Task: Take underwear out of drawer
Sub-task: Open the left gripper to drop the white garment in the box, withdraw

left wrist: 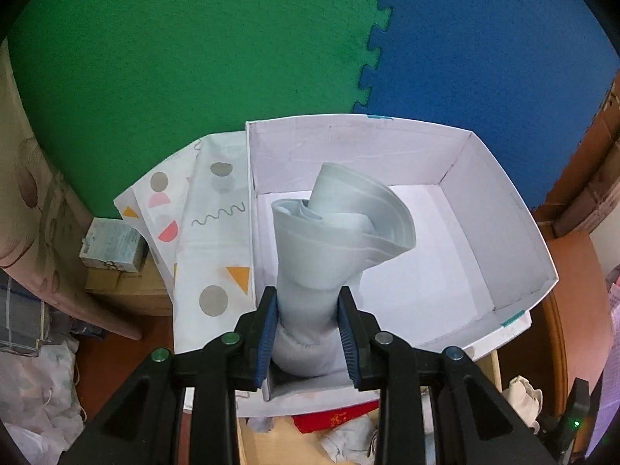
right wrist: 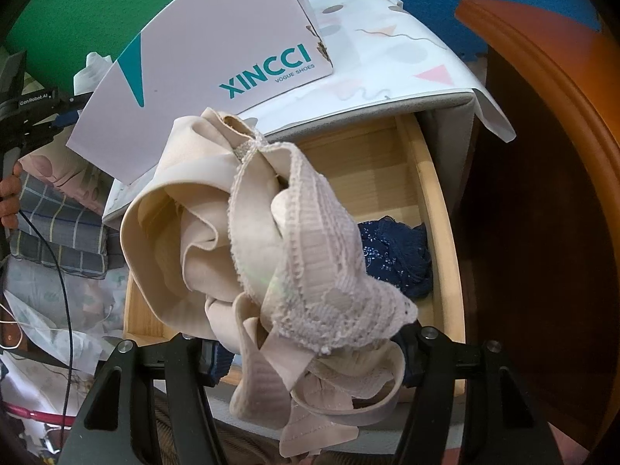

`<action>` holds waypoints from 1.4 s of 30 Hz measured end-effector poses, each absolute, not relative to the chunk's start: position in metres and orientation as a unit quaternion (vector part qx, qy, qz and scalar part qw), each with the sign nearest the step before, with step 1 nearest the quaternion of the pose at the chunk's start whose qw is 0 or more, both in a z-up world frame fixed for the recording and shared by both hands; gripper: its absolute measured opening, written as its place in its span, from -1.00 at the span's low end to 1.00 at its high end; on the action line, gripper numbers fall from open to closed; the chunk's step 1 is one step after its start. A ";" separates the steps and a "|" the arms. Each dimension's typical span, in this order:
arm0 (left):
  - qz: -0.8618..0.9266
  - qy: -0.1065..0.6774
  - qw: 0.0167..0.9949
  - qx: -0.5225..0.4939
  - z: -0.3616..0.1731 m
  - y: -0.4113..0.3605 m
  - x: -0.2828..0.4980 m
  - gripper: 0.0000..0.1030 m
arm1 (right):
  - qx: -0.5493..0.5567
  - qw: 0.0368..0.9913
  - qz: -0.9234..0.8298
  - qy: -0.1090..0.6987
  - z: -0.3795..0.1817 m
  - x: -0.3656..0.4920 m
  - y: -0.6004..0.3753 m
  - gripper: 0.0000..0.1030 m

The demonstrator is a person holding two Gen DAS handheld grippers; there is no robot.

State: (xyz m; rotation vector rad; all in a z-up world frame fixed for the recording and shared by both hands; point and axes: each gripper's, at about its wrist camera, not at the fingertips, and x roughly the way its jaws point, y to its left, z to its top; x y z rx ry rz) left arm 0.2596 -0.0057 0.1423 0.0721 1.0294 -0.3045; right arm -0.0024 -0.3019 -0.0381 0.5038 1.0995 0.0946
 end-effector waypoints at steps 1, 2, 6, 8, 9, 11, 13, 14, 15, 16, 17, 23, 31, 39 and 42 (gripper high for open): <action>-0.144 0.491 0.858 0.033 0.142 -0.007 0.261 -0.35 | 0.236 0.822 0.044 0.516 -0.038 -0.002 -0.302 0.17; -0.143 0.493 0.858 0.030 0.142 -0.009 0.261 -0.34 | 0.236 0.822 0.044 0.516 -0.038 -0.002 -0.302 0.17; -0.132 0.486 0.863 0.036 0.144 -0.017 0.263 -0.28 | 0.236 0.822 0.044 0.516 -0.038 -0.002 -0.303 0.17; -0.132 0.484 0.865 0.030 0.146 -0.018 0.264 -0.26 | 0.237 0.822 0.045 0.516 -0.038 -0.001 -0.303 0.18; -0.135 0.483 0.865 0.025 0.147 -0.018 0.264 -0.26 | 0.238 0.821 0.045 0.517 -0.038 -0.001 -0.302 0.18; -0.142 0.481 0.865 0.012 0.151 -0.016 0.264 -0.24 | 0.237 0.821 0.045 0.517 -0.038 0.000 -0.302 0.18; -0.145 0.479 0.866 0.005 0.154 -0.014 0.263 -0.16 | 0.237 0.821 0.045 0.517 -0.038 0.000 -0.302 0.18; -0.143 0.477 0.867 0.003 0.155 -0.012 0.262 -0.15 | 0.237 0.821 0.045 0.518 -0.038 0.000 -0.302 0.18; -0.142 0.474 0.869 0.001 0.157 -0.011 0.261 -0.15 | 0.237 0.821 0.044 0.518 -0.038 0.000 -0.302 0.18; -0.140 0.471 0.871 -0.001 0.160 -0.008 0.259 -0.15 | 0.237 0.821 0.045 0.517 -0.038 0.000 -0.302 0.18; -0.140 0.470 0.872 -0.002 0.162 -0.006 0.257 -0.15 | 0.237 0.821 0.045 0.517 -0.038 0.000 -0.302 0.18; -0.131 0.455 0.881 0.003 0.170 0.011 0.228 -0.14 | 0.235 0.821 0.043 0.518 -0.037 0.000 -0.300 0.18; -0.095 0.450 0.888 0.027 0.146 0.036 0.164 -0.04 | 0.225 0.824 0.037 0.519 -0.036 0.002 -0.295 0.17; -0.066 0.486 0.872 0.012 0.079 0.043 0.117 -0.03 | 0.215 0.828 0.028 0.517 -0.035 0.001 -0.289 0.17; -0.058 0.493 0.868 0.016 0.059 0.039 0.106 -0.03 | 0.213 0.829 0.022 0.517 -0.035 0.001 -0.287 0.17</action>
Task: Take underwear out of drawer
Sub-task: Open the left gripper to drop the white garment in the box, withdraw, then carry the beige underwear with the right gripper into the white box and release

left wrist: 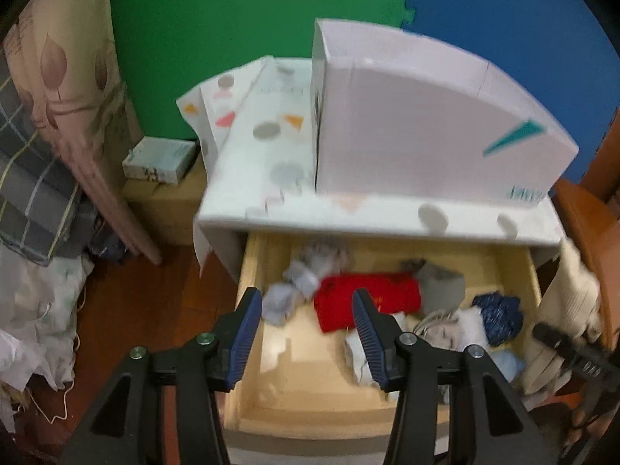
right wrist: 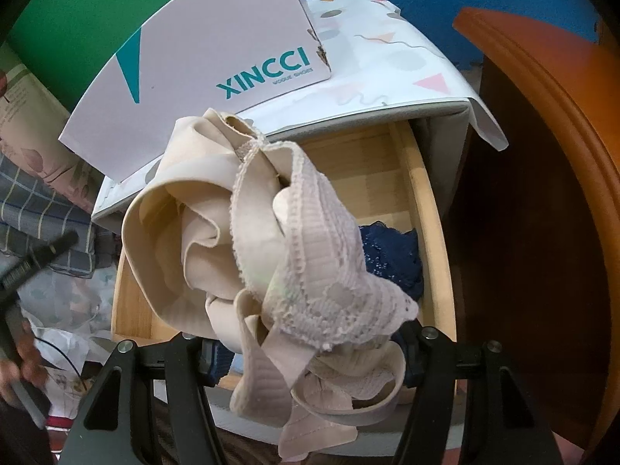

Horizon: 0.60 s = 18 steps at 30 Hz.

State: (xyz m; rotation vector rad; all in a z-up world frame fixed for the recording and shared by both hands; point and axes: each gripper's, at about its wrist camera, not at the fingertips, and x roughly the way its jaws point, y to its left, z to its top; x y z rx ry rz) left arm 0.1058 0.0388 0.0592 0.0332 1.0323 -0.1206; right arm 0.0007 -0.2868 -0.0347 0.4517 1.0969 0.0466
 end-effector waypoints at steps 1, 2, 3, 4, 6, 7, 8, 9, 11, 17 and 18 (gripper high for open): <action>-0.054 0.495 0.867 0.020 0.053 0.038 0.103 -0.03 | 0.213 0.830 0.018 0.516 -0.034 0.001 -0.287 0.17; -0.052 0.496 0.866 0.024 0.048 0.036 0.100 -0.03 | 0.212 0.831 0.017 0.514 -0.033 0.001 -0.287 0.17; -0.051 0.497 0.866 0.027 0.044 0.035 0.098 -0.03 | 0.211 0.833 0.018 0.512 -0.032 0.001 -0.285 0.17; -0.049 0.497 0.866 0.031 0.041 0.034 0.096 -0.03 | 0.208 0.834 0.017 0.510 -0.031 0.002 -0.284 0.17; -0.046 0.492 0.869 0.036 0.035 0.032 0.091 -0.03 | 0.198 0.838 0.011 0.509 -0.028 0.003 -0.284 0.17; -0.045 0.490 0.870 0.038 0.034 0.032 0.090 -0.03 | 0.191 0.840 0.009 0.508 -0.026 0.004 -0.283 0.17; -0.045 0.486 0.872 0.040 0.032 0.032 0.089 -0.03 | 0.183 0.843 0.007 0.506 -0.023 0.006 -0.282 0.17; -0.044 0.483 0.874 0.043 0.030 0.032 0.087 -0.03 | 0.175 0.846 0.006 0.503 -0.018 0.007 -0.281 0.17; -0.046 0.490 0.869 0.043 0.026 0.031 0.087 -0.03 | 0.171 0.851 0.009 0.496 -0.007 0.010 -0.281 0.17; -0.040 0.489 0.871 0.039 0.024 0.031 0.084 -0.03 | 0.148 0.868 0.008 0.474 0.035 0.016 -0.290 0.17; -0.039 0.489 0.871 0.037 0.024 0.032 0.084 -0.03 | 0.142 0.872 0.008 0.468 0.043 0.017 -0.290 0.17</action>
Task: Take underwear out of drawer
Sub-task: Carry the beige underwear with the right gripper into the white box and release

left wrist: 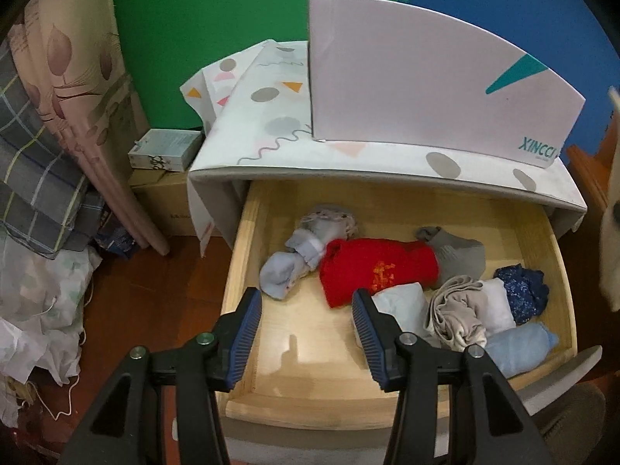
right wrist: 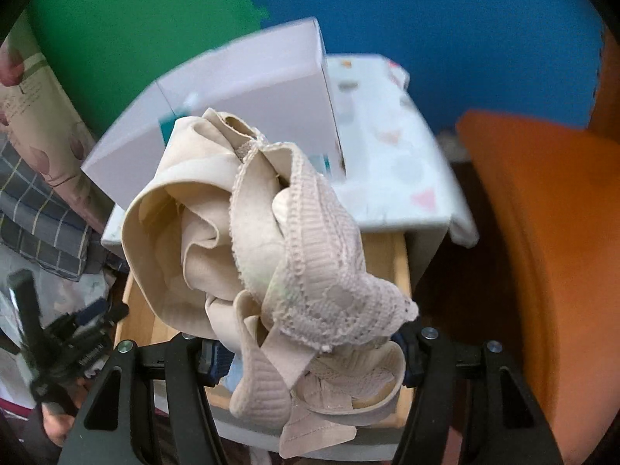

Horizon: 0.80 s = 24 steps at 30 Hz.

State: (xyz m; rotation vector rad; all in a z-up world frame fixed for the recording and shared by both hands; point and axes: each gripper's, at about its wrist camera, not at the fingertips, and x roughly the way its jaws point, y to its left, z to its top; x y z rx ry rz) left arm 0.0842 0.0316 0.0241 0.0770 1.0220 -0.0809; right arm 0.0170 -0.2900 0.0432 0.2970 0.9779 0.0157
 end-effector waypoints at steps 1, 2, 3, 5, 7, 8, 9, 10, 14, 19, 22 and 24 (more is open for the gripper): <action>-0.038 0.490 0.870 0.034 0.024 0.033 0.085 -0.03 | 0.134 0.877 0.007 0.461 0.055 0.019 -0.291 0.17; -0.035 0.492 0.869 0.032 0.023 0.034 0.085 -0.03 | 0.130 0.880 0.008 0.457 0.061 0.021 -0.291 0.17; -0.033 0.494 0.868 0.030 0.022 0.036 0.086 -0.03 | 0.127 0.883 0.009 0.452 0.069 0.024 -0.292 0.17; -0.032 0.498 0.866 0.021 0.021 0.040 0.087 -0.03 | 0.121 0.890 0.009 0.440 0.087 0.031 -0.295 0.17; -0.025 0.496 0.868 0.011 0.022 0.045 0.087 -0.03 | 0.111 0.897 0.010 0.428 0.107 0.043 -0.297 0.17; -0.025 0.496 0.868 0.001 0.023 0.049 0.087 -0.03 | 0.109 0.899 0.010 0.424 0.113 0.046 -0.297 0.17; -0.023 0.496 0.868 -0.004 0.023 0.051 0.087 -0.03 | 0.107 0.901 0.011 0.419 0.122 0.052 -0.298 0.17; -0.019 0.496 0.868 -0.009 0.023 0.054 0.087 -0.03 | 0.105 0.904 0.012 0.414 0.131 0.058 -0.298 0.17; -0.010 0.496 0.868 -0.029 0.023 0.063 0.087 -0.03 | 0.092 0.910 0.012 0.404 0.157 0.083 -0.294 0.17; -0.003 0.499 0.866 -0.038 0.022 0.068 0.089 -0.03 | 0.062 0.909 0.008 0.413 0.171 0.124 -0.278 0.17; -0.004 0.502 0.864 -0.039 0.021 0.067 0.090 -0.03 | 0.051 0.906 0.004 0.420 0.172 0.146 -0.268 0.17; -0.004 0.501 0.865 -0.039 0.021 0.068 0.090 -0.03 | 0.044 0.903 -0.003 0.427 0.167 0.162 -0.260 0.17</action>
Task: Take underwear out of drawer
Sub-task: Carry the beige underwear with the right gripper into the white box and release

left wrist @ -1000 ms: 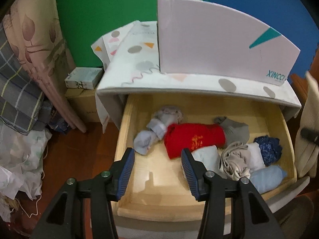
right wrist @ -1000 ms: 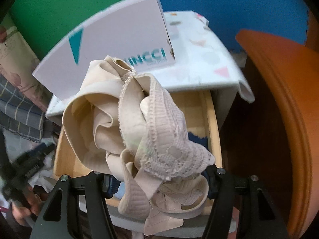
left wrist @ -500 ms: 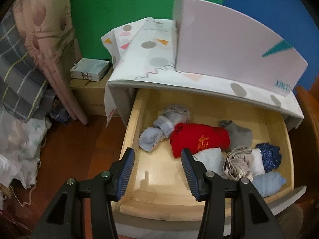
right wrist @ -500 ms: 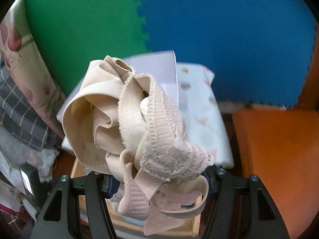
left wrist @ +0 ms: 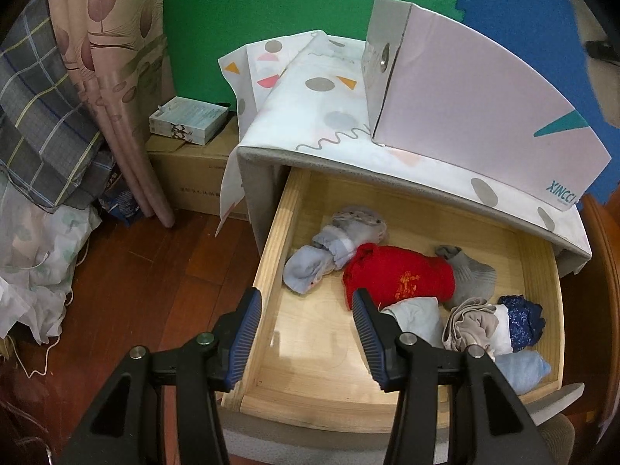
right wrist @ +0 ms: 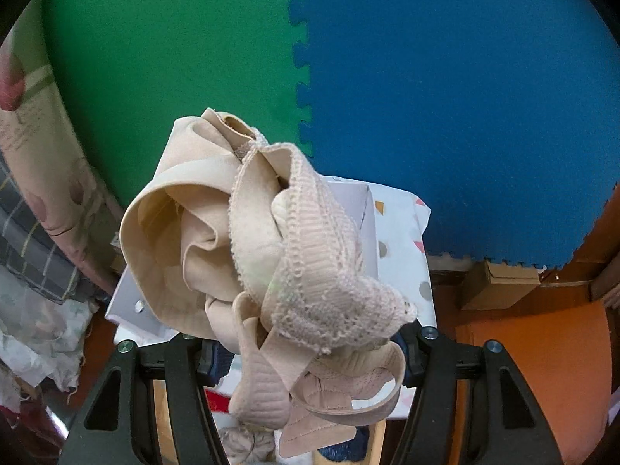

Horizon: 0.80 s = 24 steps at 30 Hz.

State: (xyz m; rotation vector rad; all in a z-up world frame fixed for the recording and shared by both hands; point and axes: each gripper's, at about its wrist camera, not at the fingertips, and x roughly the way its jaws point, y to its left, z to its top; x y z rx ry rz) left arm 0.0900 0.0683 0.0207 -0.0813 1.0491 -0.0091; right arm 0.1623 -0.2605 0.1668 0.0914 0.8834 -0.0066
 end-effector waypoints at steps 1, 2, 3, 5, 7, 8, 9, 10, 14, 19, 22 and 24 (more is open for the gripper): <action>-0.005 0.500 0.865 -0.040 0.021 0.068 0.090 -0.03 | 0.040 0.899 -0.008 0.435 0.161 0.174 -0.257 0.17; -0.006 0.500 0.865 -0.040 0.020 0.069 0.090 -0.03 | 0.037 0.897 -0.012 0.441 0.158 0.182 -0.254 0.17; -0.006 0.500 0.865 -0.041 0.020 0.069 0.090 -0.03 | 0.034 0.894 -0.017 0.446 0.154 0.189 -0.252 0.17; -0.006 0.499 0.866 -0.042 0.020 0.069 0.090 -0.03 | 0.030 0.885 -0.029 0.464 0.139 0.205 -0.251 0.17; -0.007 0.499 0.865 -0.046 0.019 0.070 0.091 -0.03 | 0.029 0.873 -0.039 0.486 0.122 0.218 -0.249 0.17; -0.008 0.499 0.865 -0.050 0.019 0.071 0.091 -0.03 | 0.026 0.866 -0.046 0.496 0.112 0.224 -0.248 0.17; -0.008 0.498 0.866 -0.052 0.020 0.071 0.091 -0.03 | 0.024 0.862 -0.050 0.504 0.106 0.227 -0.247 0.17; -0.009 0.497 0.866 -0.054 0.020 0.071 0.091 -0.03 | 0.023 0.855 -0.053 0.515 0.097 0.232 -0.245 0.17; -0.014 0.497 0.866 -0.054 0.020 0.070 0.092 -0.03 | 0.023 0.830 -0.069 0.554 0.067 0.242 -0.245 0.17; -0.016 0.495 0.867 -0.059 0.021 0.070 0.091 -0.03 | 0.008 0.815 -0.094 0.572 0.051 0.242 -0.242 0.19; -0.016 0.495 0.867 -0.060 0.021 0.071 0.091 -0.03 | 0.006 0.809 -0.109 0.578 0.048 0.240 -0.238 0.20; -0.016 0.495 0.867 -0.061 0.021 0.071 0.091 -0.03 | 0.002 0.804 -0.120 0.582 0.047 0.238 -0.232 0.21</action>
